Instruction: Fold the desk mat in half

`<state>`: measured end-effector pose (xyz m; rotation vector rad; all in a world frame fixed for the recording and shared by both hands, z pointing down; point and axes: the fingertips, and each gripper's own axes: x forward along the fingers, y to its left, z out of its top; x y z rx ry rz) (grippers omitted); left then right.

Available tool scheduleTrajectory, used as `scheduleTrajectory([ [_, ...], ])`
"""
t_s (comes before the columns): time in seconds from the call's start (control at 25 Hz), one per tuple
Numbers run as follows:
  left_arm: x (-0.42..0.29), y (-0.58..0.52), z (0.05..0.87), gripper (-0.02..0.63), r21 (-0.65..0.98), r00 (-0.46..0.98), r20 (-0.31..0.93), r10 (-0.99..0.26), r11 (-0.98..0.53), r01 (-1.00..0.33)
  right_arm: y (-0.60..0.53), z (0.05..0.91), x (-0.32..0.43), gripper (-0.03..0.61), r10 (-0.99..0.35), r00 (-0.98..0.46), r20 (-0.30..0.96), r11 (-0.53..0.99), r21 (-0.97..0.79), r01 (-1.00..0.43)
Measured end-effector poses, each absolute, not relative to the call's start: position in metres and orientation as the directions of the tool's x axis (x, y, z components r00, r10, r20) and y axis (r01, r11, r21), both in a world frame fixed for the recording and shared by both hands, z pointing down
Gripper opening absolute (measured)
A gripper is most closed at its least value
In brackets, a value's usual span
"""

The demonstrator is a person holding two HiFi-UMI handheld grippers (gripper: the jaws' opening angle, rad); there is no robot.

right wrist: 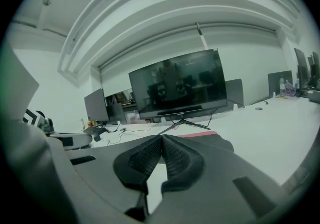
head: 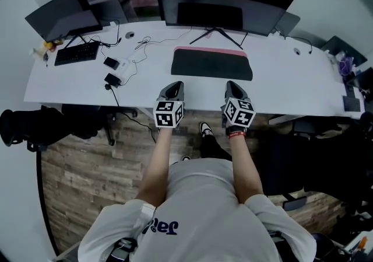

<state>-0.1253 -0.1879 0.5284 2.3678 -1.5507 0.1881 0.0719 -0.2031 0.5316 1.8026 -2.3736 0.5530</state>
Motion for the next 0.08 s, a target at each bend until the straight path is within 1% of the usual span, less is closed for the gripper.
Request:
scheduleTrajectory([
  [0.08, -0.1224, -0.1914, 0.5477, 0.018, 0.220, 0.443, 0.332, -0.833, -0.389, -0.895, -0.2122, 0.5367, 0.0694, 0.014, -0.903, -0.289, 0.318, 0.229, -0.214, -0.950],
])
